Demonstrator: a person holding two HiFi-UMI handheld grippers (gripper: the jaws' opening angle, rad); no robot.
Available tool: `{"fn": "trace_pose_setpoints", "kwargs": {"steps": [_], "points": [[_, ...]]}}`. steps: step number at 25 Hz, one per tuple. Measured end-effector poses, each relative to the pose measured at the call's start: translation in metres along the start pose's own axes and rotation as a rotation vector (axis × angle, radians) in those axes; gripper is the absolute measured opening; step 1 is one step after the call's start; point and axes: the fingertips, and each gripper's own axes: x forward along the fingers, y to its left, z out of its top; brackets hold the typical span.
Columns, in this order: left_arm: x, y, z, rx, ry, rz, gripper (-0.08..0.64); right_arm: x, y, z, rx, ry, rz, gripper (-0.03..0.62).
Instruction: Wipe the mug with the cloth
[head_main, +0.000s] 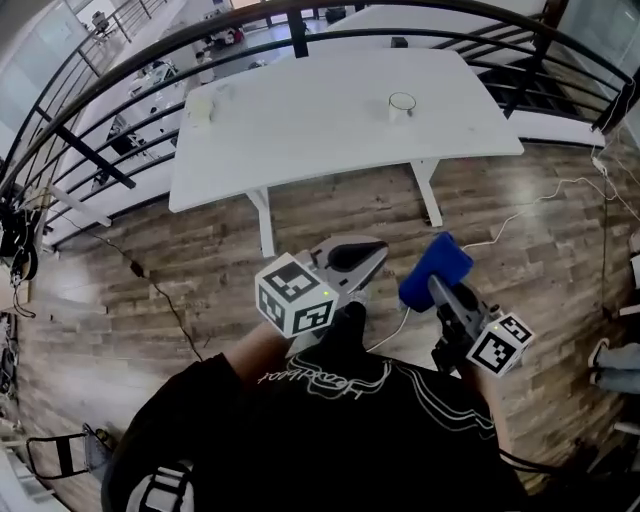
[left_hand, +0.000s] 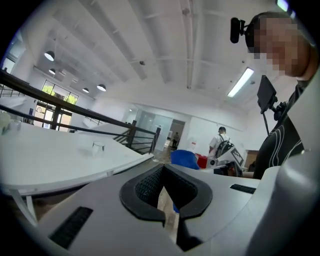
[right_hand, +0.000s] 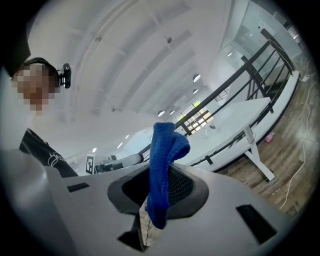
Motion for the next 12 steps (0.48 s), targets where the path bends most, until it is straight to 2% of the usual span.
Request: {"fn": "trace_pose_setpoints", "kwargs": {"steps": [3,8,12], "points": [[0.045,0.081,0.016,0.009,0.043,0.018,0.008,0.061,-0.069,0.029,0.069,0.021,-0.056,0.061],[0.111,0.211,0.044,0.014,0.094,0.017,0.008,0.164,-0.158,0.093,0.132,-0.013,-0.085,0.061],[0.151,0.274,0.060,0.014,0.118,0.008,0.008,0.215,-0.202,0.130,0.156,-0.057,-0.093,0.061]]}}
